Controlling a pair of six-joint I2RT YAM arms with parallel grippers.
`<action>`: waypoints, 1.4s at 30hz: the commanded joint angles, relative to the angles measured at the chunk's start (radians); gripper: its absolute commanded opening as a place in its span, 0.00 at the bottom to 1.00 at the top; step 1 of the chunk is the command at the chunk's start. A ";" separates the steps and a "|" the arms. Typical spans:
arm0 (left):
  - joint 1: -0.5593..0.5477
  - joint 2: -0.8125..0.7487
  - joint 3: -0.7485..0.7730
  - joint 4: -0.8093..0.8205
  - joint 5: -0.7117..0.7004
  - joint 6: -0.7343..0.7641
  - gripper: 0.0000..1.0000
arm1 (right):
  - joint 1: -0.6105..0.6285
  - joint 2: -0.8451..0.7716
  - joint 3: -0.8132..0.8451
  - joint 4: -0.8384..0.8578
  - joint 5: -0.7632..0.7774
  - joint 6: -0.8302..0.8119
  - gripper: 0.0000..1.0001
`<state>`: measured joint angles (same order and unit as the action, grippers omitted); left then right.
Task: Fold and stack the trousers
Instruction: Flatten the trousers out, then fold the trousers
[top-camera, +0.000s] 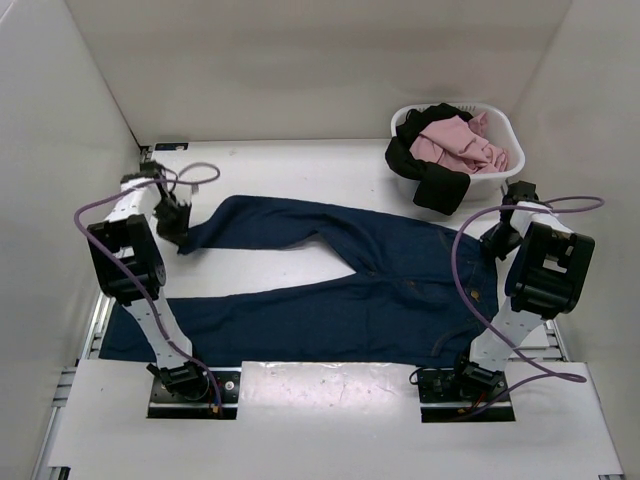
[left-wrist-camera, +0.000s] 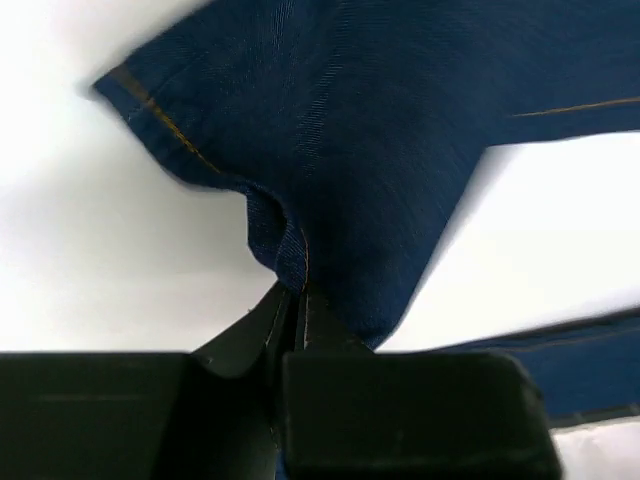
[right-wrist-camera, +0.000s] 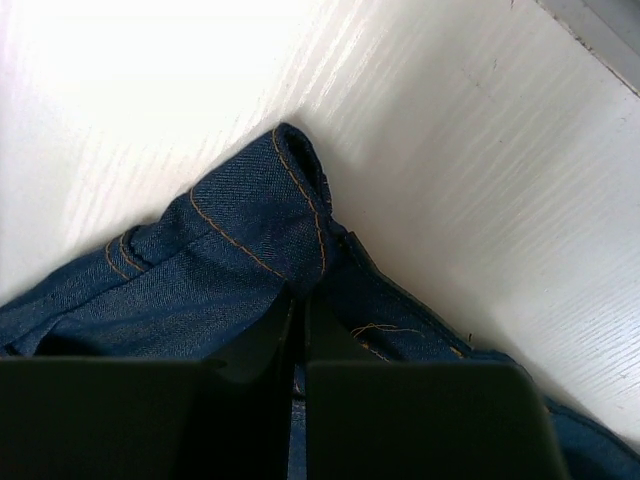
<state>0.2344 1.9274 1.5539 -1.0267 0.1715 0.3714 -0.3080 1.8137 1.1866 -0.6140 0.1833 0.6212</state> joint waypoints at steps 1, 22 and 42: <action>0.065 -0.004 -0.153 0.063 -0.130 -0.029 0.14 | -0.005 -0.031 -0.010 0.000 -0.013 -0.005 0.00; 0.025 0.222 0.051 0.010 -0.047 0.057 0.94 | -0.005 0.096 0.258 -0.095 -0.048 -0.045 0.70; 0.025 0.265 0.406 0.132 -0.194 0.061 0.14 | -0.005 0.240 0.390 -0.132 0.007 0.005 0.00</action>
<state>0.2600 2.2036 1.7641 -0.9878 0.0570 0.4137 -0.3080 2.0792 1.5364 -0.7761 0.1513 0.6277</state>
